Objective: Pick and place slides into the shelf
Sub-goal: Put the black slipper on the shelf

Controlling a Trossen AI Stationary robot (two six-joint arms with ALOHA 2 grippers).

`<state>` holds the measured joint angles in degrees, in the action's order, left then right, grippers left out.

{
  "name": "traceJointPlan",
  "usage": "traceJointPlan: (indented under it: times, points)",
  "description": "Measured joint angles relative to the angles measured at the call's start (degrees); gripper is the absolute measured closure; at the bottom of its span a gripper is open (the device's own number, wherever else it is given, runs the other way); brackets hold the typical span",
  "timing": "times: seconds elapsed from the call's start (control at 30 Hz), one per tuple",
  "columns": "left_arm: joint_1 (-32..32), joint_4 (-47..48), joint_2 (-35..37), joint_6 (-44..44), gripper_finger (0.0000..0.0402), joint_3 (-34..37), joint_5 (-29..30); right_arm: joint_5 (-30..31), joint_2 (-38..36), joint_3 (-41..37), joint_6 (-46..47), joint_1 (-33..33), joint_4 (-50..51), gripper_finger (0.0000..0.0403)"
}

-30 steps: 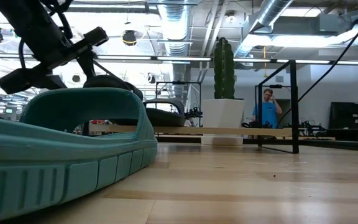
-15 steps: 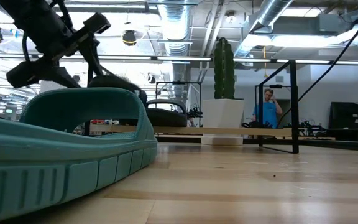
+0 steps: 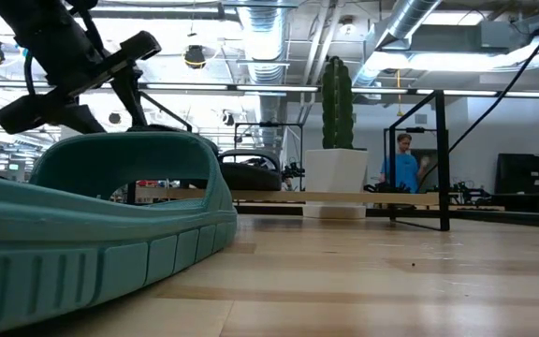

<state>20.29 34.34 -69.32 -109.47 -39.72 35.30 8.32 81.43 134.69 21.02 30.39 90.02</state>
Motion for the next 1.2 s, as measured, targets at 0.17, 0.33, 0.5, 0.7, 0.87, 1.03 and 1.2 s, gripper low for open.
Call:
traceJointPlan:
  times: [0.17,0.33,0.5,0.7,0.87,1.03,1.2]
  points:
    - [-0.91,-1.42,0.0,1.41,0.0212,0.0,3.31,0.02,0.0,0.0,0.0,0.0,0.0,0.0275]
    - [-3.31,-4.05,-0.02,4.95,0.0212,0.0,2.33,0.04,0.0,0.0,0.0,0.0,0.0,0.0275]
    - [-5.35,-8.85,-0.02,8.93,0.0212,0.0,1.97,0.04,0.0,0.0,0.02,0.0,0.0,0.0275]
    - [-5.69,-7.91,-0.24,8.88,0.0212,0.0,-2.69,0.06,0.0,0.0,0.04,0.0,0.0,0.0276]
    - [-5.7,-7.11,-1.78,6.24,0.0212,0.0,-4.94,0.06,0.0,0.0,0.07,0.0,0.0,0.0275]
    - [-5.66,-8.75,-3.35,5.09,0.0212,-0.01,-5.6,0.06,0.0,0.02,0.08,0.0,0.0,0.0276]
    - [-5.66,-9.04,-3.82,4.46,0.0212,-0.02,-5.04,0.06,0.0,0.02,0.11,0.0,0.0,0.0275]
